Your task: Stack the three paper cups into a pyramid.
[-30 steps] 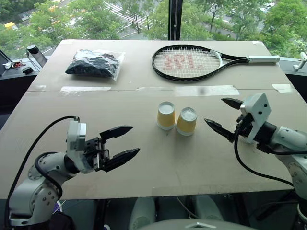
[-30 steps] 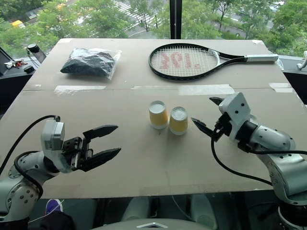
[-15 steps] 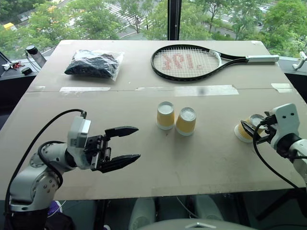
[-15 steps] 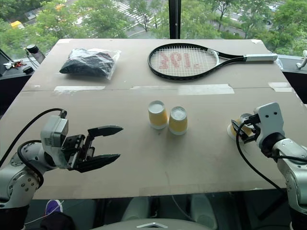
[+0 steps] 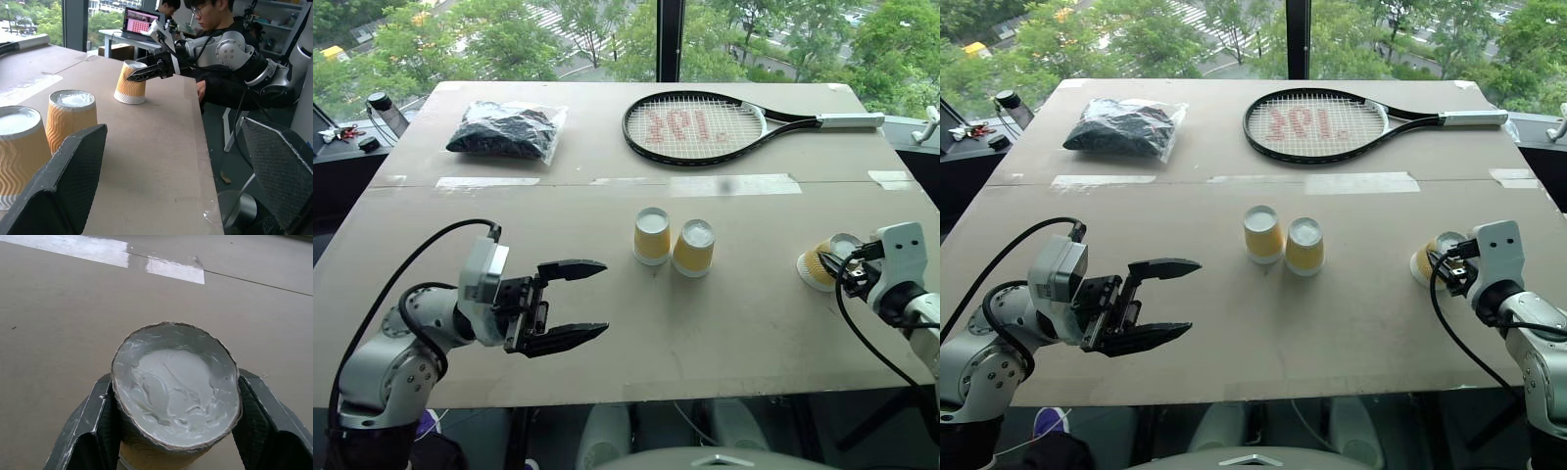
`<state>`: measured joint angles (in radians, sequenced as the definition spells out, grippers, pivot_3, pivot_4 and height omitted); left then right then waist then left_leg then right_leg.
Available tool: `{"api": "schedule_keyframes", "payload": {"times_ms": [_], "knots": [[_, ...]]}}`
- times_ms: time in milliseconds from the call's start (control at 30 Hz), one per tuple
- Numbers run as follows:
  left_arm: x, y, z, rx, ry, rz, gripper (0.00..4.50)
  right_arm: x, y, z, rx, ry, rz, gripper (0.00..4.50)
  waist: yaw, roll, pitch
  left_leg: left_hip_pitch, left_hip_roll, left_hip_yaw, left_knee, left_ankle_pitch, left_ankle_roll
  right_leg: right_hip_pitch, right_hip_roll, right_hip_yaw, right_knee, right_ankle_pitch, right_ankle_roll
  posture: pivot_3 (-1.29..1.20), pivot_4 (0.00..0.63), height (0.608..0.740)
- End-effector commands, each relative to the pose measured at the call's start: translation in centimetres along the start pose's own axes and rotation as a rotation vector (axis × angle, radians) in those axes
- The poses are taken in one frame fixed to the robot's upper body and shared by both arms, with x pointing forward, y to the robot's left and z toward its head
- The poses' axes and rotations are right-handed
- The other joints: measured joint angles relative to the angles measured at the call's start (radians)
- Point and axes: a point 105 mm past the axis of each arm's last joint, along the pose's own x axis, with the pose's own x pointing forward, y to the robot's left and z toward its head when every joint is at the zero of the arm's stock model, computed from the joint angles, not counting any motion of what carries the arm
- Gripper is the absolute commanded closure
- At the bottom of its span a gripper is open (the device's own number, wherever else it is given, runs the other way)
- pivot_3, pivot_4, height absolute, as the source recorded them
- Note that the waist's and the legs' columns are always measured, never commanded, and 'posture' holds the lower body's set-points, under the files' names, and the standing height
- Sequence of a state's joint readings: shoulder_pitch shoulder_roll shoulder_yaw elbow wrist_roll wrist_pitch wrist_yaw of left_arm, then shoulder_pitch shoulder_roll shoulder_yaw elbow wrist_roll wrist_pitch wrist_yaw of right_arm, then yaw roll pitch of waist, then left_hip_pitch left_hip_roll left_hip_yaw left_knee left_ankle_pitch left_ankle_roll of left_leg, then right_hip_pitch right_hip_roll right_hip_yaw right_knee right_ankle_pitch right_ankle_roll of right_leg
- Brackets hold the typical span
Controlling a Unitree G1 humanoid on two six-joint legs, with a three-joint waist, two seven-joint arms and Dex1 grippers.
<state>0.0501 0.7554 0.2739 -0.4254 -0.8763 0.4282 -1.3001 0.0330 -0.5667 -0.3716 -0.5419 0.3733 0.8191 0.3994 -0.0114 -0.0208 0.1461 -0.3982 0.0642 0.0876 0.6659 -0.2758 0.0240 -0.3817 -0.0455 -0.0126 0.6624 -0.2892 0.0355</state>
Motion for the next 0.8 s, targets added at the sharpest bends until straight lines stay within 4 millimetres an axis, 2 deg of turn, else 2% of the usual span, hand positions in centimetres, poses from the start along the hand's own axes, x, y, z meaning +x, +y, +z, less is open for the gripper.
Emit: {"api": "schedule_keyframes", "payload": {"times_ms": [33,167,233,333,533,700,800], "knots": [[-0.1,0.0,0.4,0.016,-0.017,0.02,0.0,0.0,2.6,5.3,-0.068,-0.181,0.174,2.27,-0.002,0.0,0.0,0.0,0.0,0.0,0.0,0.0,0.0,0.0,0.0,0.0,0.0,0.0,0.0,0.0,0.15,0.74],[-0.7,0.0,0.0,0.004,-0.008,0.056,0.0,0.7,7.6,10.8,-0.093,-0.305,0.452,2.27,-0.022,0.004,0.003,0.002,0.001,0.001,0.0,-0.001,0.002,0.0,0.001,0.001,0.001,0.0,0.0,0.0,0.15,0.74],[-1.2,0.2,0.1,0.007,-0.009,0.087,0.0,1.0,9.8,12.6,-0.137,-0.305,0.568,2.27,-0.023,0.004,0.003,0.001,0.001,-0.001,-0.001,-0.001,0.002,0.0,0.001,0.001,0.001,0.0,0.0,0.0,0.15,0.74],[-2.3,0.5,0.8,0.025,-0.031,0.144,0.0,1.2,12.0,14.7,-0.207,-0.308,0.688,2.27,-0.011,0.004,0.003,-0.001,0.002,-0.003,-0.001,-0.001,0.002,-0.002,0.001,0.0,0.0,0.0,-0.001,0.0,0.15,0.74],[-5.5,0.8,0.7,0.039,-0.06,0.332,0.0,1.9,14.6,16.6,-0.309,-0.271,0.814,2.27,-0.003,0.003,0.003,-0.007,-0.001,0.001,-0.001,0.0,0.0,-0.007,-0.003,0.0,-0.001,0.0,0.0,0.0,0.15,0.74],[-6.0,0.7,0.8,0.079,-0.087,0.426,0.0,3.1,15.5,16.4,-0.346,-0.236,0.834,2.27,0.0,0.003,0.002,-0.015,-0.001,-0.004,0.002,0.0,0.0,-0.013,-0.003,-0.002,0.0,0.0,0.0,0.0,0.15,0.74],[-6.5,-0.1,1.0,0.103,-0.146,0.453,0.0,3.8,15.8,16.4,-0.35,-0.228,0.839,2.27,-0.002,0.003,0.002,-0.016,-0.001,-0.003,0.003,0.0,0.0,-0.014,-0.004,-0.001,0.0,0.0,0.001,0.0,0.15,0.74]]}}
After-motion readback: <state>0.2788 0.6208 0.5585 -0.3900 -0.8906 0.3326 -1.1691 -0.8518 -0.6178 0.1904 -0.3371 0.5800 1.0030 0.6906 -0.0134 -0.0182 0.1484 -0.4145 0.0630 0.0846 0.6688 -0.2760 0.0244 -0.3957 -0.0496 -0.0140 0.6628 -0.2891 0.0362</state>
